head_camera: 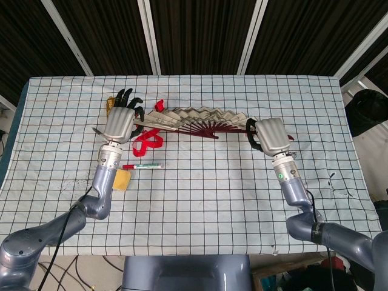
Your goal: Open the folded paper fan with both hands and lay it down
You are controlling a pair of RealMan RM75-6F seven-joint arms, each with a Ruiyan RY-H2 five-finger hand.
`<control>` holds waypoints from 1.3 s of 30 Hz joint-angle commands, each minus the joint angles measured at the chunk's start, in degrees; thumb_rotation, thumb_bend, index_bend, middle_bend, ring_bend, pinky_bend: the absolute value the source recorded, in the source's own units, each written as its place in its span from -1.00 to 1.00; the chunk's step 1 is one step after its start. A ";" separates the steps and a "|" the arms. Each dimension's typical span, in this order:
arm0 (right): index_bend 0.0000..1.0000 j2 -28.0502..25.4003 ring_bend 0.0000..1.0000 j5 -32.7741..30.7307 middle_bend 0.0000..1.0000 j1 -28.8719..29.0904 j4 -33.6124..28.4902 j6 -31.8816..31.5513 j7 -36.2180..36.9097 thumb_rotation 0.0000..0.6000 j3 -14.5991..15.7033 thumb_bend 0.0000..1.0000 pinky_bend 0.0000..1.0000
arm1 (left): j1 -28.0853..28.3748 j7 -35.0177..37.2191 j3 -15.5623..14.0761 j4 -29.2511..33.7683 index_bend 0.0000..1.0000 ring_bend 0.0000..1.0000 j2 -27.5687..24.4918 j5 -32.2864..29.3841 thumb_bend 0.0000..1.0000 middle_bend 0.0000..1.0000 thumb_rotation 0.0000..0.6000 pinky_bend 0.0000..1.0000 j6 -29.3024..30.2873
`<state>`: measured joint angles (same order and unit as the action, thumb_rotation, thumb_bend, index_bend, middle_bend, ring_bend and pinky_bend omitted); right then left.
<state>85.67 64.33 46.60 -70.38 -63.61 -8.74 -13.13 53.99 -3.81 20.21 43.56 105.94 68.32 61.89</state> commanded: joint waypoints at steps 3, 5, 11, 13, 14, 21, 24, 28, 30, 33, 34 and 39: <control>0.54 1.26 0.78 1.58 0.65 -1.03 1.93 -0.12 0.95 1.00 0.72 0.02 0.34 | -0.17 1.48 -1.15 -2.62 0.43 -0.96 1.61 0.83 -0.19 -0.44 1.00 -0.99 -0.66; 0.54 1.68 0.78 2.14 0.65 -1.49 2.56 -0.20 1.24 1.00 1.01 0.02 0.34 | -0.32 2.01 -1.38 -3.31 0.43 -0.96 2.08 1.05 -0.19 -0.44 1.00 -0.99 -0.65; 0.54 2.53 0.78 2.85 0.65 -2.91 3.31 -0.42 1.77 1.00 1.35 0.02 0.34 | -0.77 2.98 -2.06 -4.12 0.43 -0.96 2.80 1.86 -0.19 -0.44 1.00 -0.99 -0.38; 0.54 2.74 0.78 3.07 0.65 -3.41 3.33 -0.57 1.91 1.00 1.42 0.02 0.34 | -0.96 3.17 -2.16 -4.06 0.43 -0.96 2.96 2.00 -0.19 -0.44 1.00 -0.99 -0.24; 0.54 2.86 0.78 3.18 0.65 -3.68 3.30 -0.68 1.99 1.00 1.45 0.02 0.34 | -1.07 3.20 -2.21 -4.00 0.43 -0.96 3.03 2.05 -0.19 -0.44 1.00 -0.99 -0.17; 0.54 3.25 0.74 4.25 0.61 -5.07 3.25 -0.94 1.62 1.00 2.19 0.02 0.34 | -2.12 2.93 -2.81 -3.38 0.43 -0.96 3.45 2.35 -0.19 -0.44 1.00 -0.99 0.34; 0.53 3.37 0.71 4.25 0.57 -5.67 2.94 -0.74 1.29 1.00 2.31 0.02 0.33 | -2.69 2.54 -3.00 -2.95 0.43 -0.96 3.66 2.33 -0.19 -0.44 1.00 -0.99 0.56; 0.25 3.43 0.63 4.40 0.45 -6.43 2.61 -0.36 0.06 1.00 2.87 -0.09 0.29 | -3.40 2.00 -3.23 -2.32 0.43 -0.96 3.99 2.28 -0.19 -0.44 1.00 -0.99 0.79; -0.03 3.33 0.55 4.52 0.34 -6.77 2.57 -0.06 -1.38 1.00 3.41 -0.24 0.25 | -3.75 1.72 -3.33 -1.97 0.43 -0.96 4.14 2.24 -0.19 -0.44 1.00 -0.99 0.88; -0.33 3.10 0.44 3.30 0.18 -7.21 1.46 0.95 -3.37 1.00 3.45 -0.39 0.16 | -4.20 1.35 -3.34 -1.46 0.43 -0.96 4.41 2.07 -0.19 -0.44 1.00 -0.99 0.96; -0.44 3.04 0.38 2.86 0.11 -7.31 1.08 1.19 -4.06 1.00 3.35 -0.43 0.12 | -4.31 1.20 -3.35 -1.34 0.43 -0.96 4.49 2.03 -0.19 -0.44 1.00 -0.99 0.97; -0.74 2.45 0.02 0.93 -0.23 -7.64 -0.75 2.45 -6.79 1.00 2.97 -0.67 -0.07 | -4.60 0.71 -3.15 -0.74 0.43 -0.96 4.81 1.88 -0.19 -0.44 1.00 -0.99 1.03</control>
<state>88.33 65.68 39.11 -70.71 -61.51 -15.07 -10.02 49.41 -3.07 17.03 42.79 110.72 70.22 62.92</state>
